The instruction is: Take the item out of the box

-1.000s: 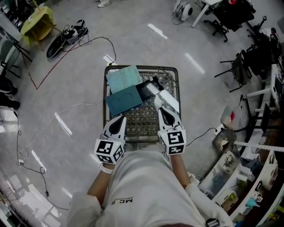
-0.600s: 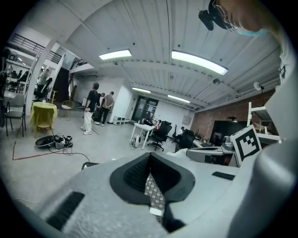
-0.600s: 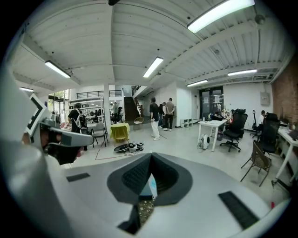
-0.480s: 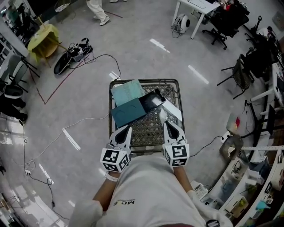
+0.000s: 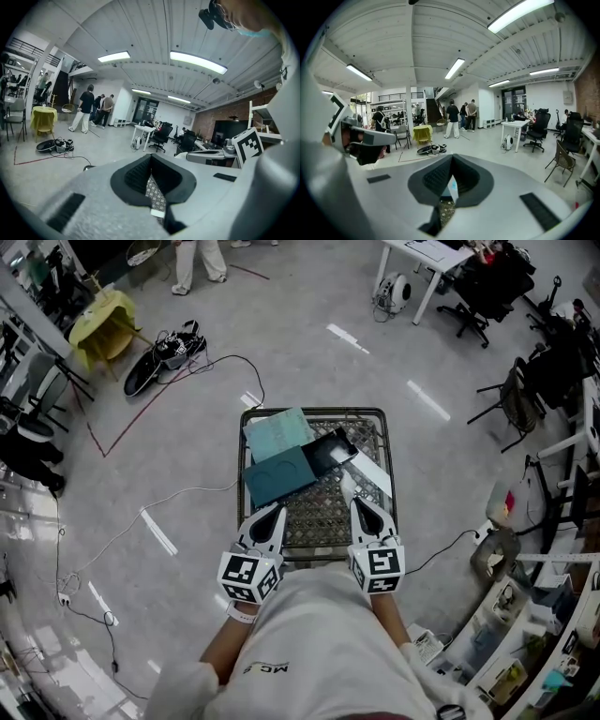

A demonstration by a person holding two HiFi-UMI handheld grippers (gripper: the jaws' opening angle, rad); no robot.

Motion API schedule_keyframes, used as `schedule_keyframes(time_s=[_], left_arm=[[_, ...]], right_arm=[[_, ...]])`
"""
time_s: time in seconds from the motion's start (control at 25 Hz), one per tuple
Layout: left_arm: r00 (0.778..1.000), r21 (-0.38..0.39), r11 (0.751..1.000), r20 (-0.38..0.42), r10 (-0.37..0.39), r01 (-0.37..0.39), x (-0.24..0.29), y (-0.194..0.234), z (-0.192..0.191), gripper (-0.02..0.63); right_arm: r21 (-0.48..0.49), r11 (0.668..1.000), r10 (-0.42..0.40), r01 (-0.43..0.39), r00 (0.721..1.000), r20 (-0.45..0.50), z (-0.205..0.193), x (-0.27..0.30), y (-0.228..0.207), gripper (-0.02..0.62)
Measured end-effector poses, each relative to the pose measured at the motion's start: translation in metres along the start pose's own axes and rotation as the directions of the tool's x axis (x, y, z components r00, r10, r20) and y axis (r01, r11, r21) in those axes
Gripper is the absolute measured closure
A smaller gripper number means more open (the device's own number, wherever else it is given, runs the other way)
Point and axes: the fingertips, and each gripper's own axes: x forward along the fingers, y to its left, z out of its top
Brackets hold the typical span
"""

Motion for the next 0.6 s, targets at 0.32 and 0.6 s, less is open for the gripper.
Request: schedule_keyframes(time_s=[0.32,0.6], left_arm=[[1.0,-0.004,1.0,0.007,0.0,0.0,-0.001,0.0,0.002,0.58],[1.0,-0.003,1.0,0.012,-0.001,0.001,0.002,0.003,0.0,0.581]], right_arm=[[-0.008,1.0,0.009,-0.009,1.0,0.029,0.011,-0.002,0.008,0.58],[-0.009,1.0,0.006,-0.006,0.999,0.041,0.013,-0.001,0.006,0.58]])
